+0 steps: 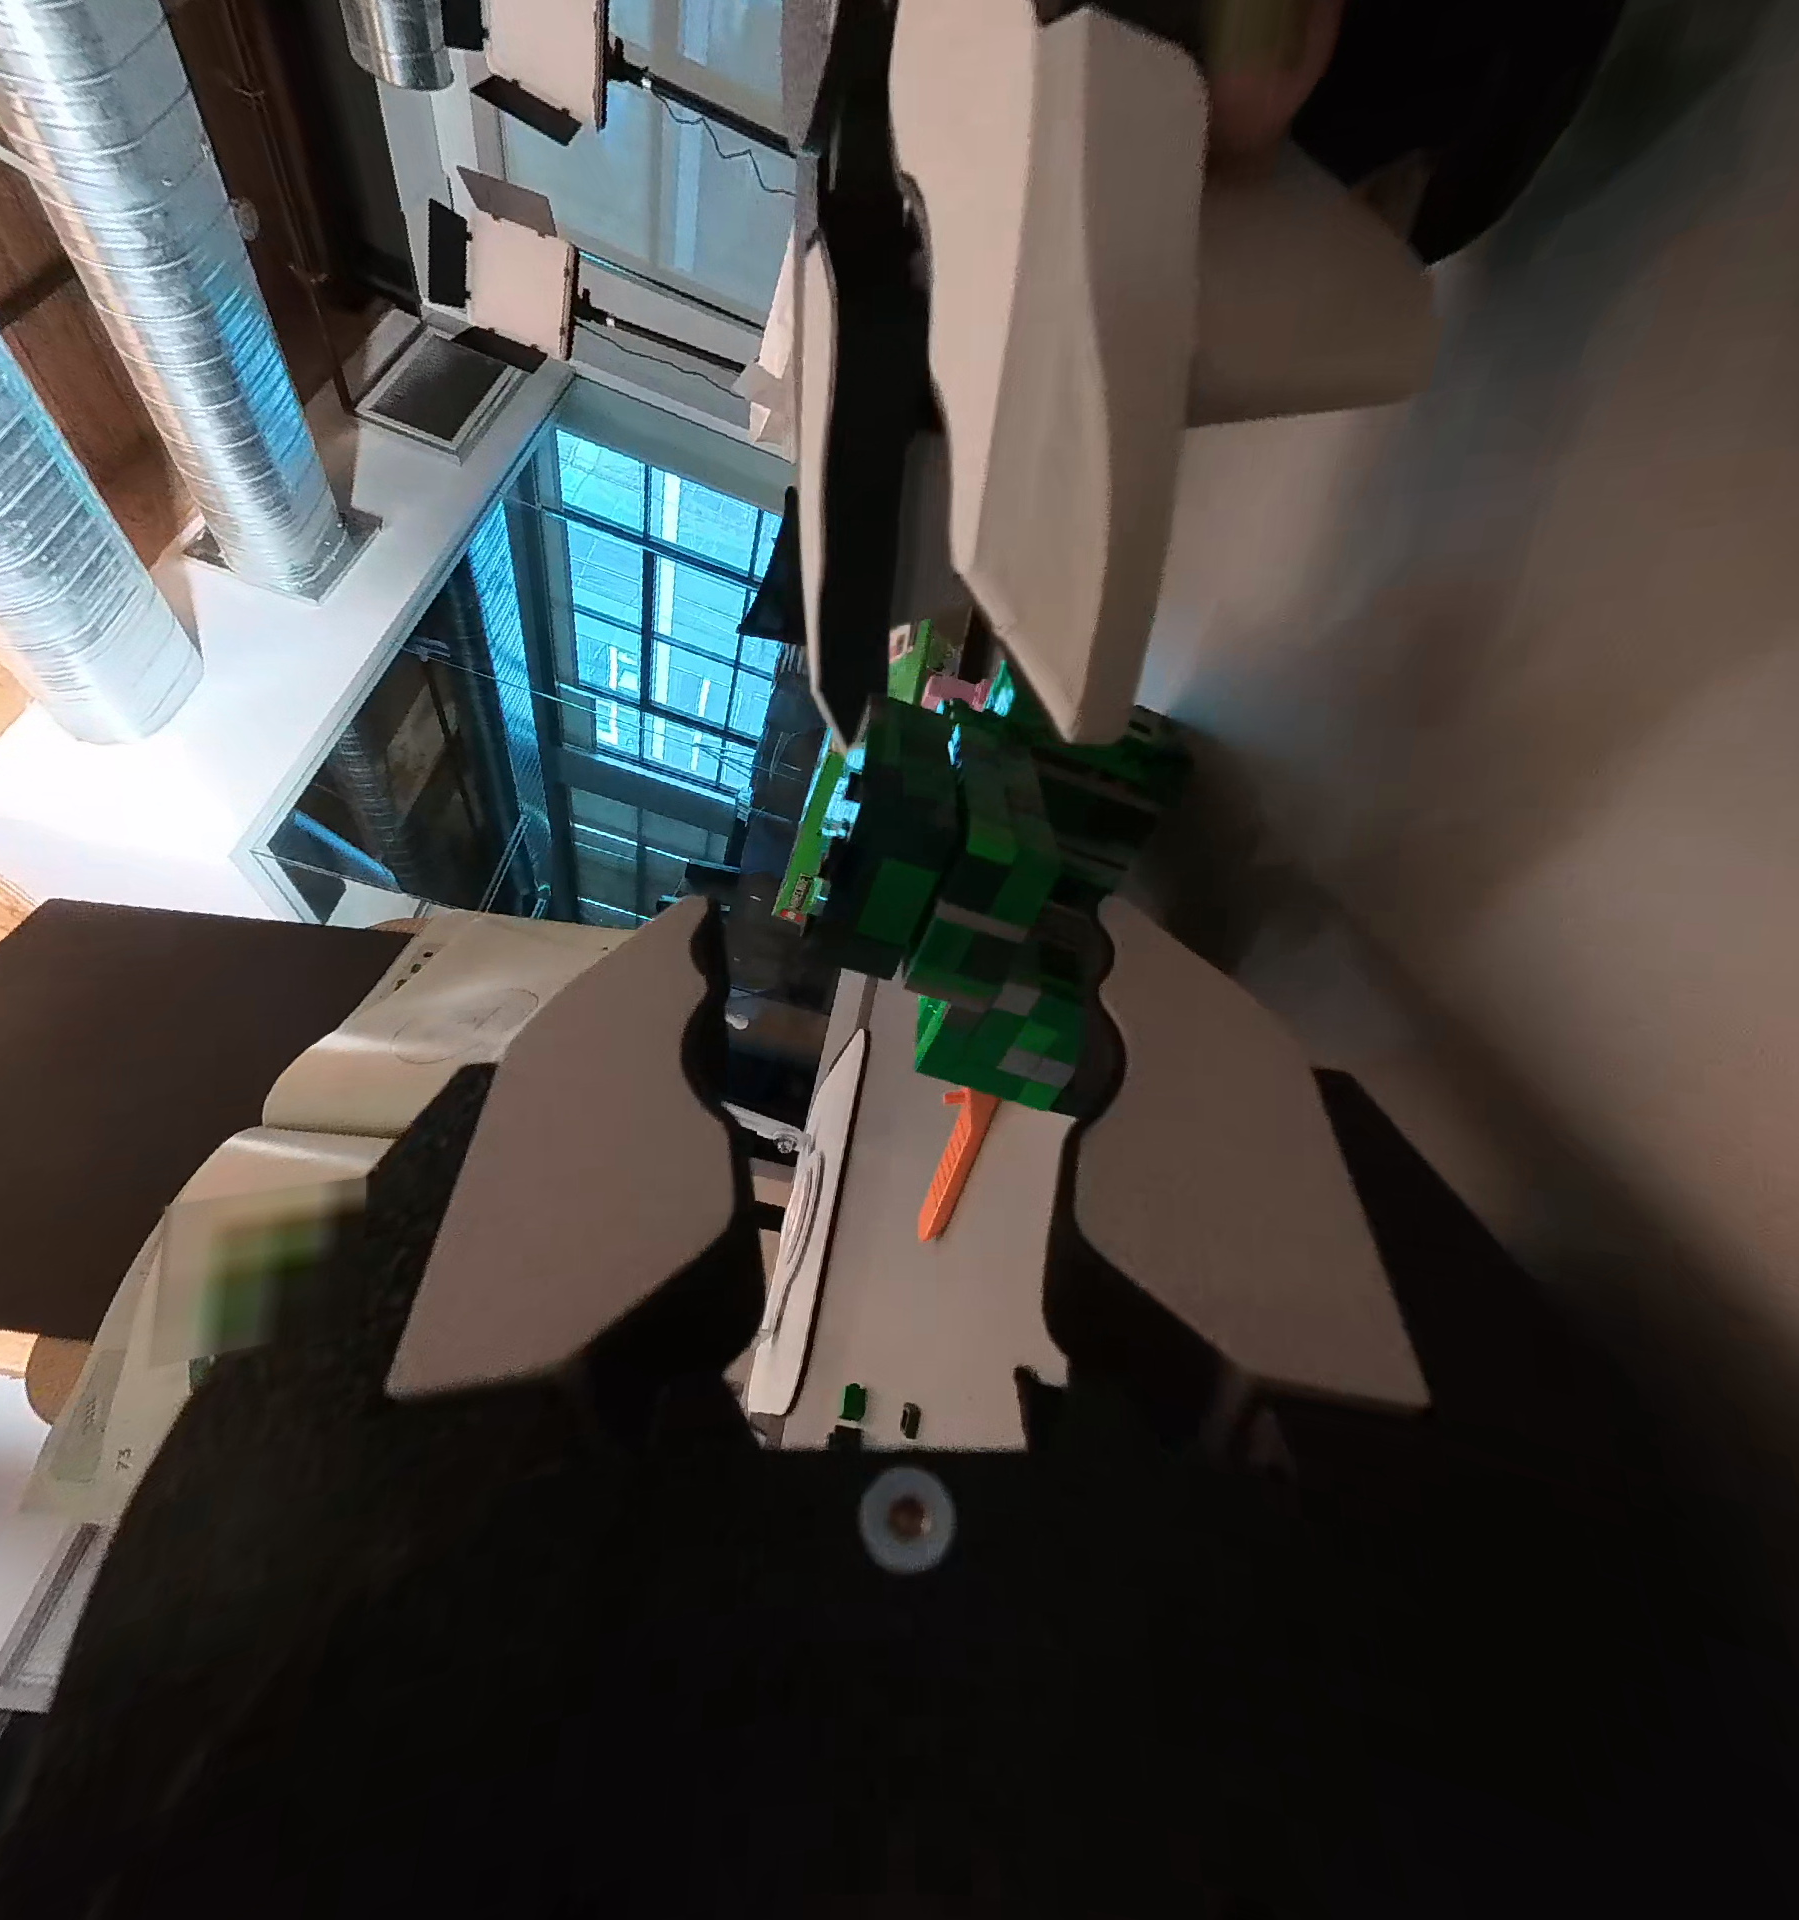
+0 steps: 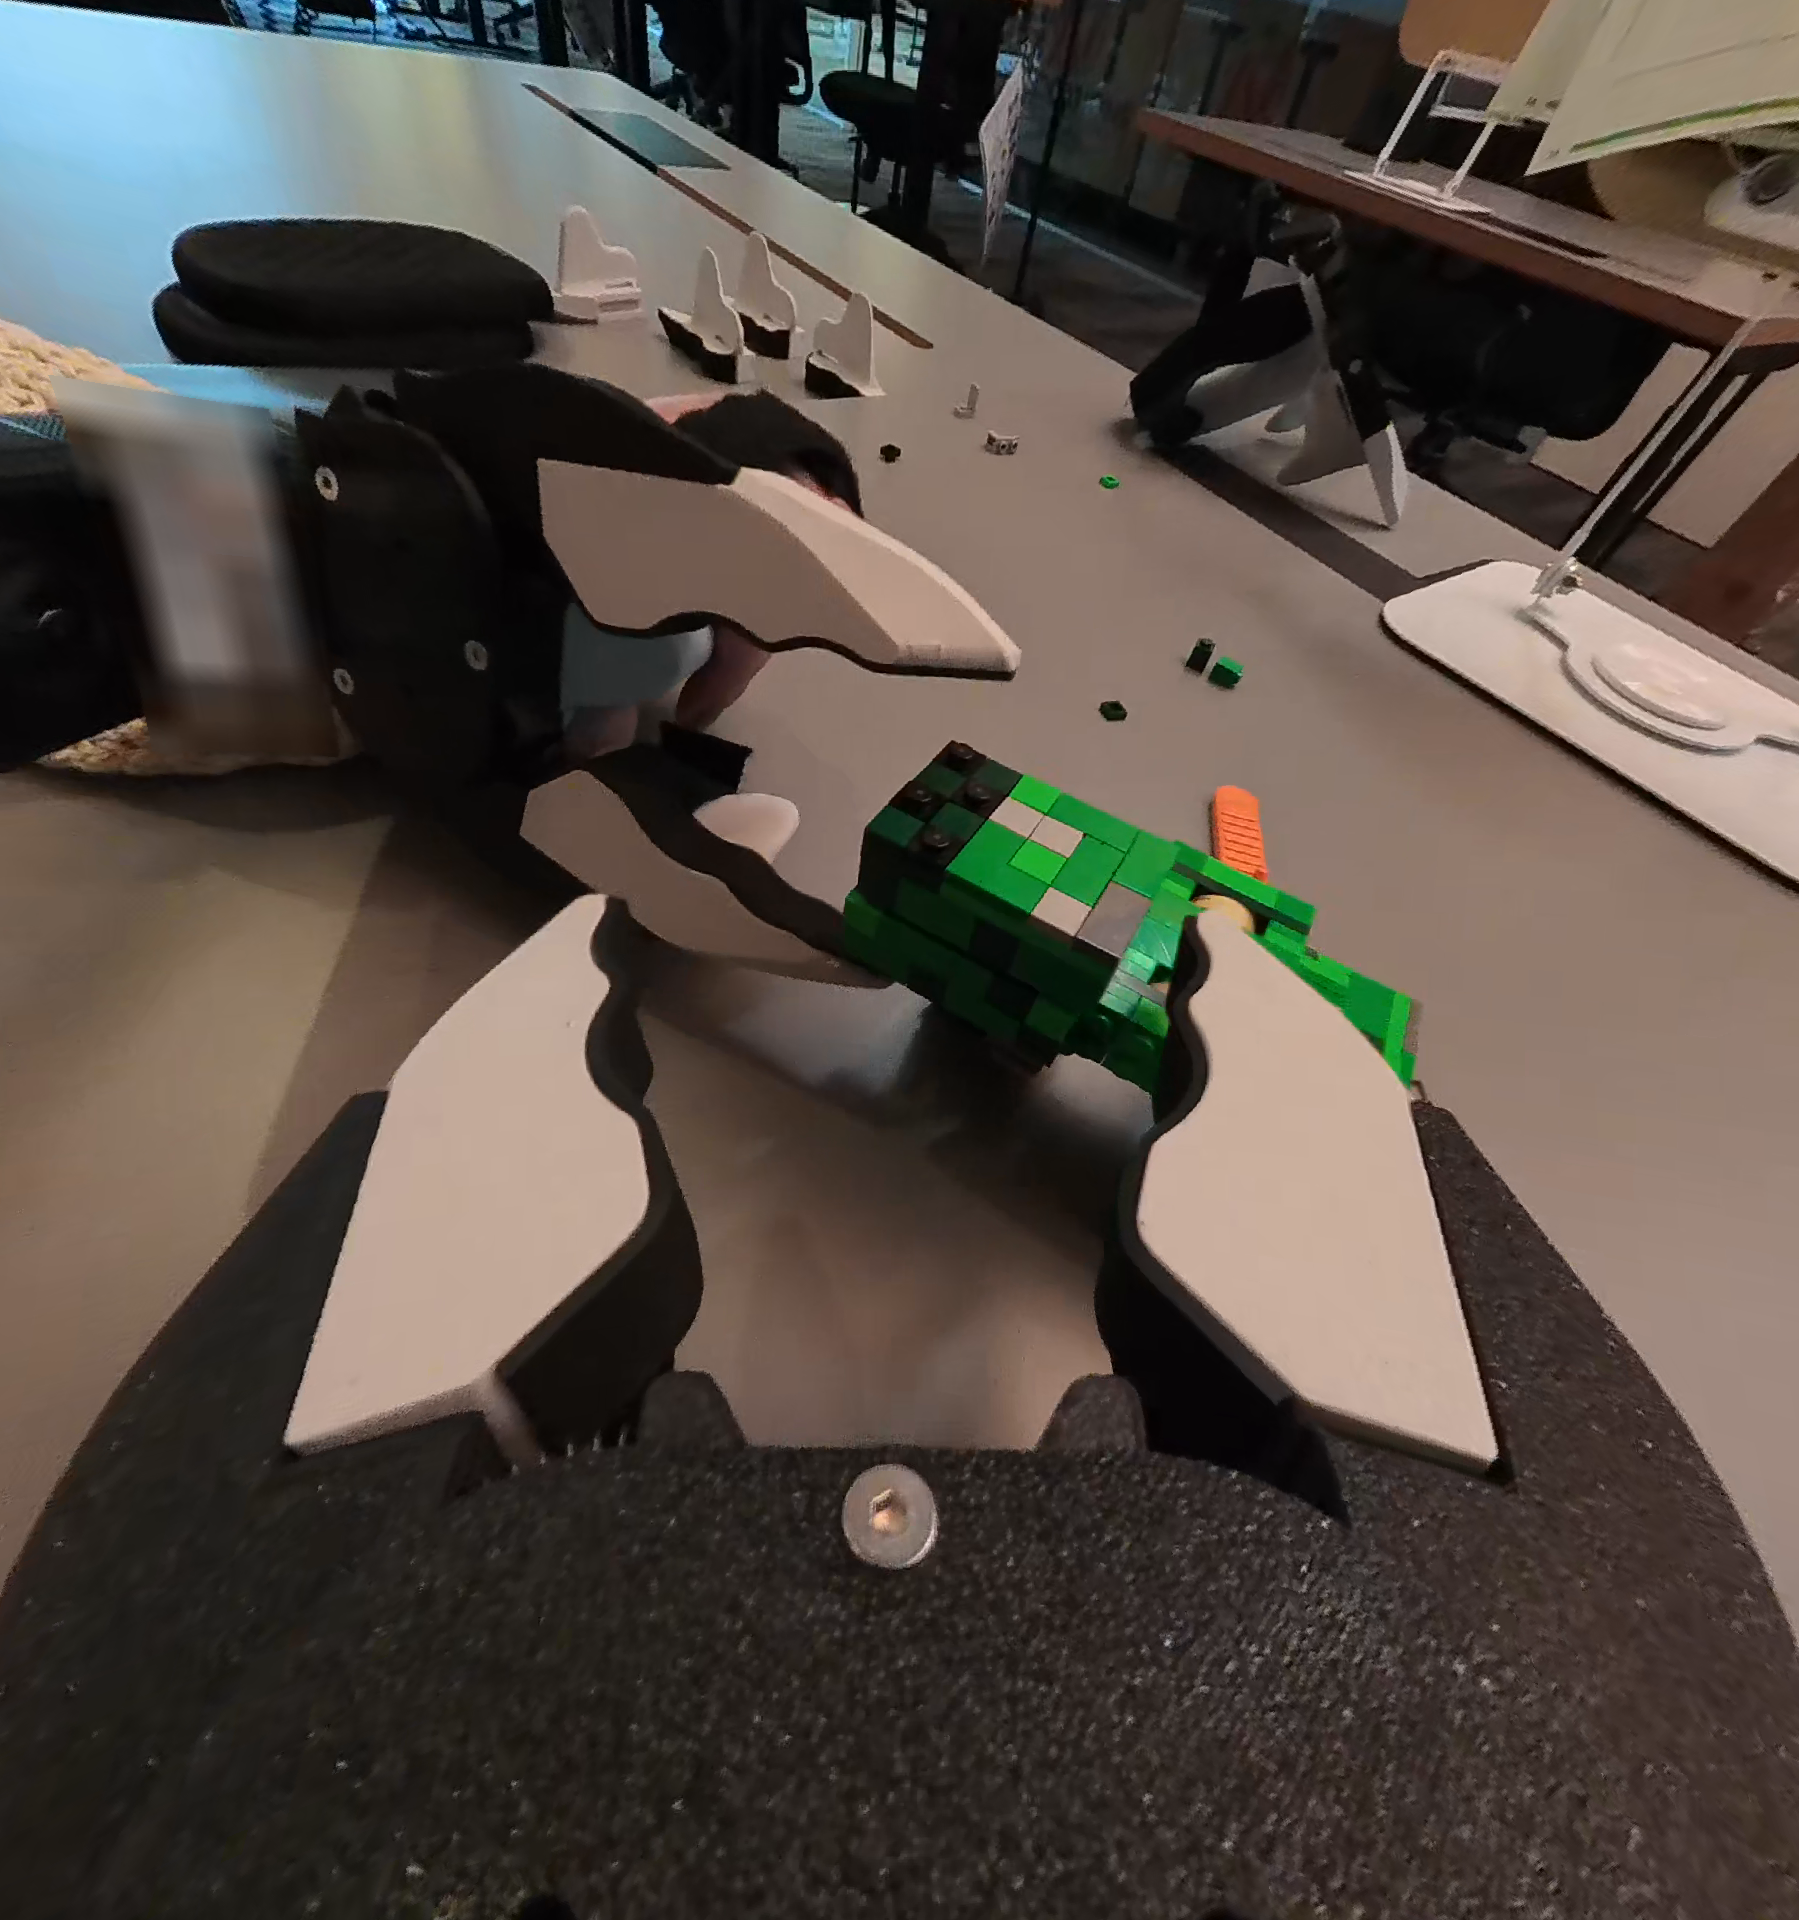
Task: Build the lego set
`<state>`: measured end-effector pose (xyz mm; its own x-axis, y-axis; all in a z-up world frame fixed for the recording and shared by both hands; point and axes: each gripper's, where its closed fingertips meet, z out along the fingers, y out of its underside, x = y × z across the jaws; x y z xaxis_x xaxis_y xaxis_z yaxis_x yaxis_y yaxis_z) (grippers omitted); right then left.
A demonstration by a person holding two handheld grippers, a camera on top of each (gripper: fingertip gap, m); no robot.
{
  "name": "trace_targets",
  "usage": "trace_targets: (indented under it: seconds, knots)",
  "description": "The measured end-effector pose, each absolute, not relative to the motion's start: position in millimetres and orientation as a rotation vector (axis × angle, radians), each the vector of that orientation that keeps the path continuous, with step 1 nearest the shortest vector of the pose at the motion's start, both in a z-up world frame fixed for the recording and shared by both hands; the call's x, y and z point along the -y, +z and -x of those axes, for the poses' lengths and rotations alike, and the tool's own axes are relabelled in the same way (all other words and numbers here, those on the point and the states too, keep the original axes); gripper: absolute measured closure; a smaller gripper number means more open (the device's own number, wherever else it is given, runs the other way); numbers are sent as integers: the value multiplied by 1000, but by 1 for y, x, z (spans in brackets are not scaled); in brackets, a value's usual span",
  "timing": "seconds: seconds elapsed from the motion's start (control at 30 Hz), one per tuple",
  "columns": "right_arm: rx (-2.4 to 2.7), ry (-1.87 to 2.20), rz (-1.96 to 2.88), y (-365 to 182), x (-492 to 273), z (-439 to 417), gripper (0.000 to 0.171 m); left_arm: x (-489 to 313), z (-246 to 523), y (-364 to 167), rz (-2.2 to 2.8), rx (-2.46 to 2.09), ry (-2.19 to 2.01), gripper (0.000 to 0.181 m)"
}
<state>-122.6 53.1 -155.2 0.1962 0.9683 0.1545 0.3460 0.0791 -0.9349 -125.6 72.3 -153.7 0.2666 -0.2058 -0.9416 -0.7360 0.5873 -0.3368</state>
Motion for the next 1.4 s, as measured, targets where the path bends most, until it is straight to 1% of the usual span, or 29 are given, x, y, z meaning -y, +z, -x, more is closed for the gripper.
trace_targets:
  seconds: [0.33,0.7,0.9,1.0,1.07,1.2,1.3,1.4]
  knots:
    - [1363,773,1445,-158,-49,124,79,-76,122,-153,910,-1283,489,125]
    - [1369,691,1399,-156,-53,120,79,-76,116,-152,892,-1278,527,129]
    - [1459,330,1153,-148,-63,100,82,-78,120,-152,889,-1280,554,126]
    - [1526,25,1004,-150,-69,95,88,-79,122,-155,863,-1311,595,124]
    - [1579,-132,941,-159,-73,98,89,-79,122,-156,846,-1325,623,125]
    - [1613,-316,848,-165,-79,104,91,-80,122,-156,829,-1324,666,128]
    - [1617,-360,798,-163,-84,110,95,-80,122,-155,827,-1321,670,128]
    - [1640,-411,765,-166,-91,113,95,-79,121,-155,820,-1323,672,129]
